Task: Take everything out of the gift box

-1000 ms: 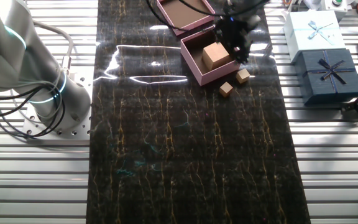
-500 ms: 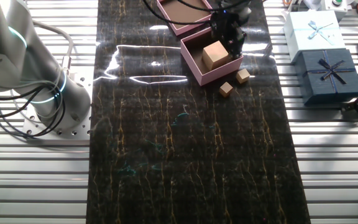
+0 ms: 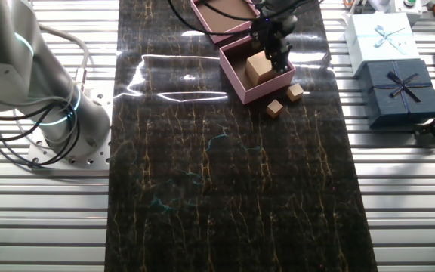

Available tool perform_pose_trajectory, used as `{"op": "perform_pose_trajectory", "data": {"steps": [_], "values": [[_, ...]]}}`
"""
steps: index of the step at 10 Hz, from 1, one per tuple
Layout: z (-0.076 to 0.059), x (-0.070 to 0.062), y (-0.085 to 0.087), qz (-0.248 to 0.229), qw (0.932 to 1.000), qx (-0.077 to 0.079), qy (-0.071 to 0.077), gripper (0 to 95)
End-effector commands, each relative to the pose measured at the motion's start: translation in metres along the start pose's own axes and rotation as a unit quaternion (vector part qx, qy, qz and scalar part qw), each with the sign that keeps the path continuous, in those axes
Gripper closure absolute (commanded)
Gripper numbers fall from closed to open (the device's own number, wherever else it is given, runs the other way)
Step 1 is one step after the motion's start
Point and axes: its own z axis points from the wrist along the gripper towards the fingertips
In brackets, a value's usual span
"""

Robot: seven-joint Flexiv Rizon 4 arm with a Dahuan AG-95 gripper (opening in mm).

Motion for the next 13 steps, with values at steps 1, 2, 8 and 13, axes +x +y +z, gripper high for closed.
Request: {"op": "perform_pose_trajectory", "data": {"steps": [1,2,8,13], "values": [[0.003,0.0,0.0,-0.001,1.0,0.002,-0.002,19.0],[0.007,0.001,0.001,-0.002,1.0,0.002,-0.004,19.0],[0.022,0.002,0.005,-0.002,0.9998,0.009,-0.017,19.0],[0.027,0.002,0.006,0.017,0.9994,0.015,-0.025,95.0]]}}
